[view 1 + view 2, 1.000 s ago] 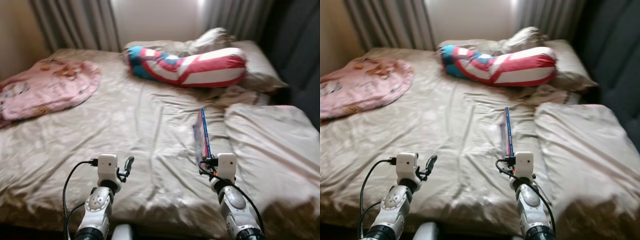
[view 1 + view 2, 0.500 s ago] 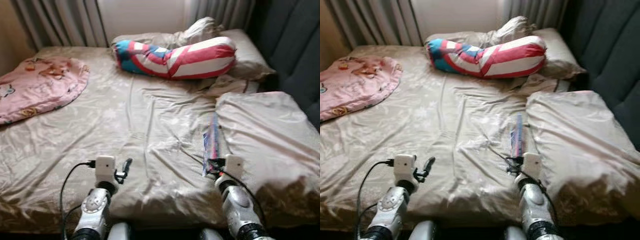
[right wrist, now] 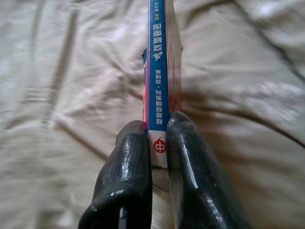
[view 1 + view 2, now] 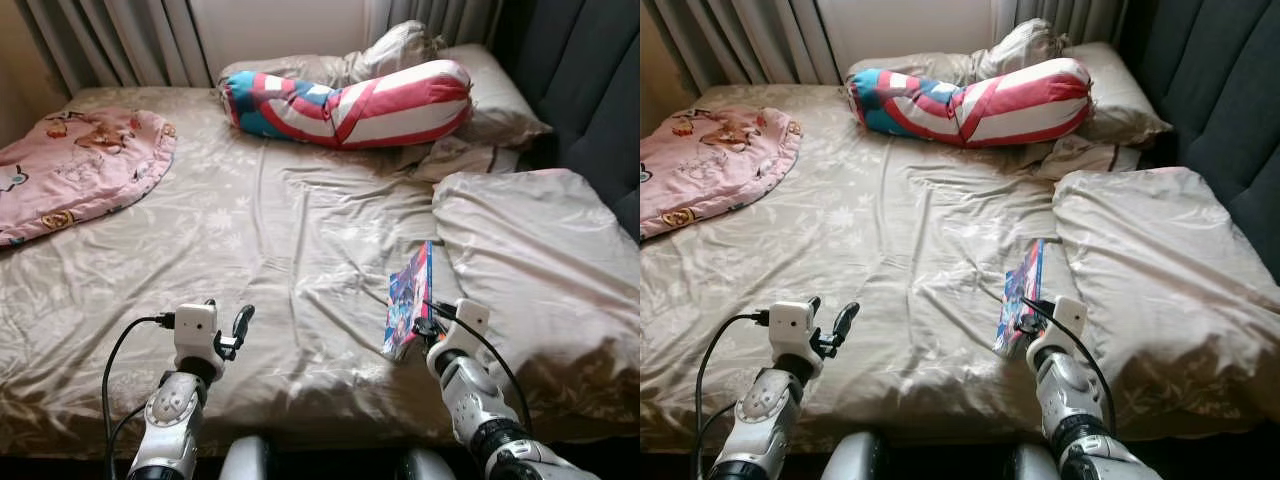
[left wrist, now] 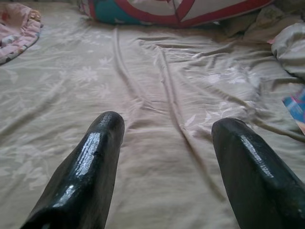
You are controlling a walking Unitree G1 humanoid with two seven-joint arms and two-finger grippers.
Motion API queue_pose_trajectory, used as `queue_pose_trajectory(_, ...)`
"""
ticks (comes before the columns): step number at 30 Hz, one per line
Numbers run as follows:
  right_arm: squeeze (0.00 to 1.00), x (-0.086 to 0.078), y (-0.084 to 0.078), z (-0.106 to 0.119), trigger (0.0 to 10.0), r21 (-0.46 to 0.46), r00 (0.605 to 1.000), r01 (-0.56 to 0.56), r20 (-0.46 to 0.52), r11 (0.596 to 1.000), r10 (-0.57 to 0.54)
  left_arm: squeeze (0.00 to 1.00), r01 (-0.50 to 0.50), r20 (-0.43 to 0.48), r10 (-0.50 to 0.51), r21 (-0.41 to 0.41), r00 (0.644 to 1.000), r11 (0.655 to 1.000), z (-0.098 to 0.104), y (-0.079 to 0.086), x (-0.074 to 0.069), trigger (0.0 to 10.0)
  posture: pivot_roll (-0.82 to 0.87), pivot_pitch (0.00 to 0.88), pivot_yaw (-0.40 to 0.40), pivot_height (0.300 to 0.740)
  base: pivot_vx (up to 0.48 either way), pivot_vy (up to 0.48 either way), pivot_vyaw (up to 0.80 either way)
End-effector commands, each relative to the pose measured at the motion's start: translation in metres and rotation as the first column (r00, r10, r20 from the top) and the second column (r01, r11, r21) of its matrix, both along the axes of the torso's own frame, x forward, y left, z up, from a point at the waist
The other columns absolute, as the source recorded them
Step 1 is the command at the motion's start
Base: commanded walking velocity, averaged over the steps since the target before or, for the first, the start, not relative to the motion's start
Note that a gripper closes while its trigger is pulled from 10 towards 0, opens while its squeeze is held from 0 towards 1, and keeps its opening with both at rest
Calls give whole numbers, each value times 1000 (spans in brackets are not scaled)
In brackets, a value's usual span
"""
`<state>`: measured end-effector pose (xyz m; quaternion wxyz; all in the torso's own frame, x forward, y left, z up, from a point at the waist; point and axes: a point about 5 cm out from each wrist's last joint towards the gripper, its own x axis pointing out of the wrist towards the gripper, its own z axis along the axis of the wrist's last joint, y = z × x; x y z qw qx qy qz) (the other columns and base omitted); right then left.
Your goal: Clean up the room
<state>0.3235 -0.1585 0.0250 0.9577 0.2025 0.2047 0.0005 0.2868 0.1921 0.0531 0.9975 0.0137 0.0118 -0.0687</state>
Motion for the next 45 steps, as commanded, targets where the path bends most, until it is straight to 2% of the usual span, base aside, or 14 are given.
queue_pose_trajectory(1,0,7,4,8,10000,25,999,-39,37,999,38,0,5,-9,-5,3,1000,1000,0,3,-3,10000,59,119,28,626,0,0,0)
queue_pose_trajectory(2,0,8,10,11,10000,35,995,-92,50,995,91,0,8,-15,-8,10,1000,1000,-1,4,-7,10000,71,126,31,626,0,0,0)
queue_pose_trajectory(7,0,11,11,13,10000,26,991,-127,50,992,125,0,6,-34,-6,16,999,1000,-2,7,-14,10000,76,138,38,626,0,0,0)
queue_pose_trajectory(10,0,6,7,6,10000,-19,992,-126,-12,992,126,0,20,-55,-18,30,998,999,-4,6,-17,10000,80,142,40,626,0,0,0)
queue_pose_trajectory(15,0,-7,-11,-12,10000,-130,984,-102,-156,986,81,0,25,-69,-23,29,997,999,-3,5,-21,10000,82,148,46,626,0,0,0)
queue_pose_trajectory(34,0,-5,-35,-7,10000,-239,989,-41,-147,970,5,0,35,-96,-32,26,995,999,-2,0,-22,10000,75,154,54,626,0,0,0)
queue_pose_trajectory(35,102,-4,-35,-6,10000,-240,990,-38,-143,970,3,0,36,-98,-33,25,995,999,-2,0,-22,10000,75,154,53,626,0,0,0)
queue_pose_trajectory(37,102,-4,-35,-5,10000,-241,990,-37,-141,970,2,0,36,-99,-33,25,995,999,-2,0,-22,10000,74,154,53,626,0,0,0)
queue_pose_trajectory(38,455,-4,-35,-5,10000,-243,990,-37,-140,969,2,0,36,-100,-33,24,994,999,-2,-1,-22,10000,74,153,53,626,0,0,0)
queue_pose_trajectory(39,455,-4,-35,-5,10000,-243,990,-37,-140,969,2,0,36,-100,-33,24,994,999,-2,-1,-22,10000,74,153,53,626,0,0,0)
queue_pose_trajectory(40,722,-4,-34,-5,10000,-246,990,-37,-140,969,2,0,36,-101,-34,24,994,999,-2,-1,-21,10000,74,153,53,626,0,0,0)
queue_pose_trajectory(45,729,-4,-36,-5,10000,-286,990,-41,-141,957,0,0,39,-102,-36,27,994,999,-2,-2,-20,10000,71,149,52,626,0,0,0)
